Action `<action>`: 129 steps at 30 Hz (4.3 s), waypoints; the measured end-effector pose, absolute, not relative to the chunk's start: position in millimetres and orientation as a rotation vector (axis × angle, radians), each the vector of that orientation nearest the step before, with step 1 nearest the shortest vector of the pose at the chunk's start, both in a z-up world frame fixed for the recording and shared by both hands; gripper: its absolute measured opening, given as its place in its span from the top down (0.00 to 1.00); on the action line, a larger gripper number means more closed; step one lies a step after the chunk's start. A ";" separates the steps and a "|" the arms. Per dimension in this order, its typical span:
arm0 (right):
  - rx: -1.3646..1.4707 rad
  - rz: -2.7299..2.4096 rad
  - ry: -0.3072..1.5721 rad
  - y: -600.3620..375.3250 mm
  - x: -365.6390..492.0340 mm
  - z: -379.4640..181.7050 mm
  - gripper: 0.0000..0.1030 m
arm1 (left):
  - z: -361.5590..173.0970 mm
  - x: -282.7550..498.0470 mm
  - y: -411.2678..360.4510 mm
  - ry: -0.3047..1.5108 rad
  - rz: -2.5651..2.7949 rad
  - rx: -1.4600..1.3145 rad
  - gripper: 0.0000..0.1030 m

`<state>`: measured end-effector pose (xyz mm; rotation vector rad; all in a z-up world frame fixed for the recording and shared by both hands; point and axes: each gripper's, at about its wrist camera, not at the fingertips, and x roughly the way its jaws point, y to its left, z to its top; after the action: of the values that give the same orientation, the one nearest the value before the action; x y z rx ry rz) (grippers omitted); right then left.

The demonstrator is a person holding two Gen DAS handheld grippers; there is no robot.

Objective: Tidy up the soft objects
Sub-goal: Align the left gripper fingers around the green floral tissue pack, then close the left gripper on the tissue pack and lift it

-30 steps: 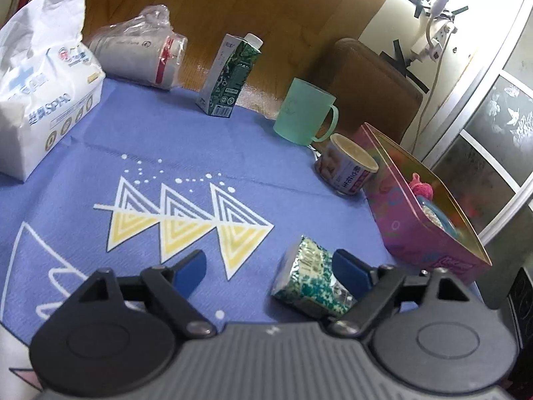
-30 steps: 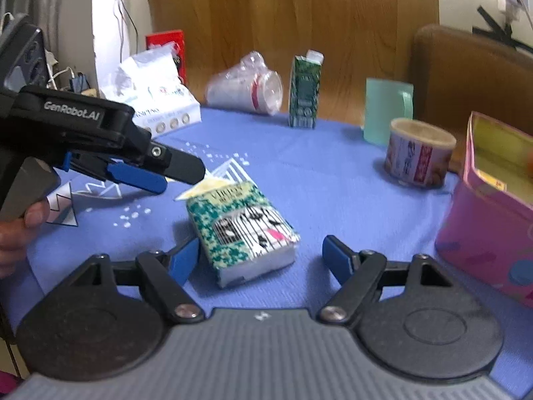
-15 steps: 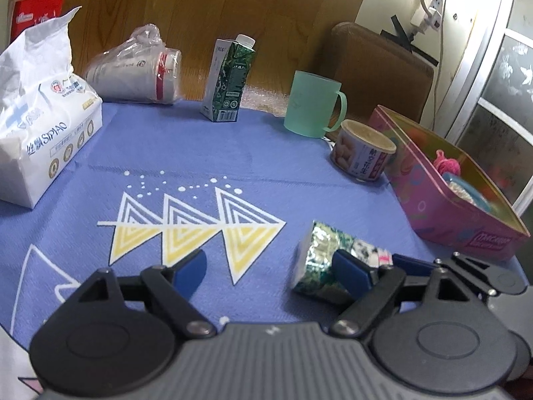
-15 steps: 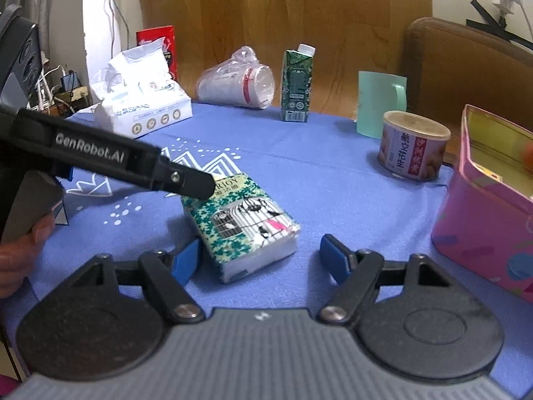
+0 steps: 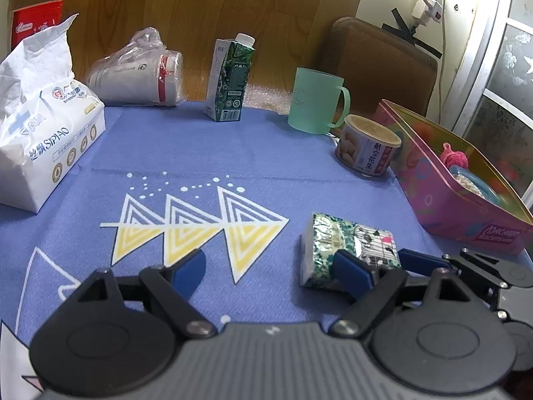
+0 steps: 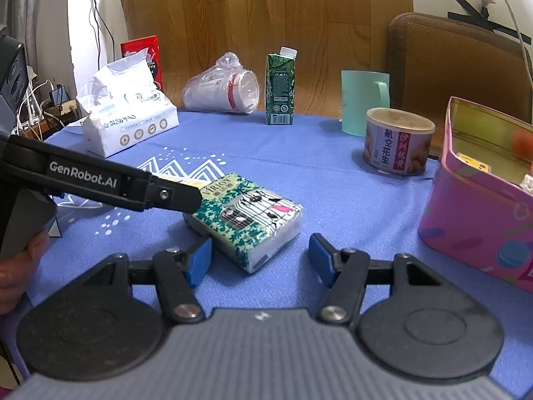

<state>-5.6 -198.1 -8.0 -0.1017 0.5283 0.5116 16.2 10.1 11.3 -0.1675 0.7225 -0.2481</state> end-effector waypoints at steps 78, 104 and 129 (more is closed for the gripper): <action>-0.082 0.518 0.522 -201.2 -8.4 -9.8 0.35 | 3.5 10.2 12.1 0.676 -0.286 -0.082 0.00; -0.078 0.518 0.519 -201.2 -9.0 -10.0 0.35 | 5.9 5.9 19.7 0.648 -0.324 -0.147 0.00; -0.097 0.530 0.516 -198.9 -9.8 -11.3 0.35 | 4.6 7.3 7.8 0.675 -0.402 -0.200 0.01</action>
<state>-9.8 -198.9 -11.3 -0.0966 0.5164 0.5301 7.3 7.8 4.6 -0.2000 0.6749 -0.4022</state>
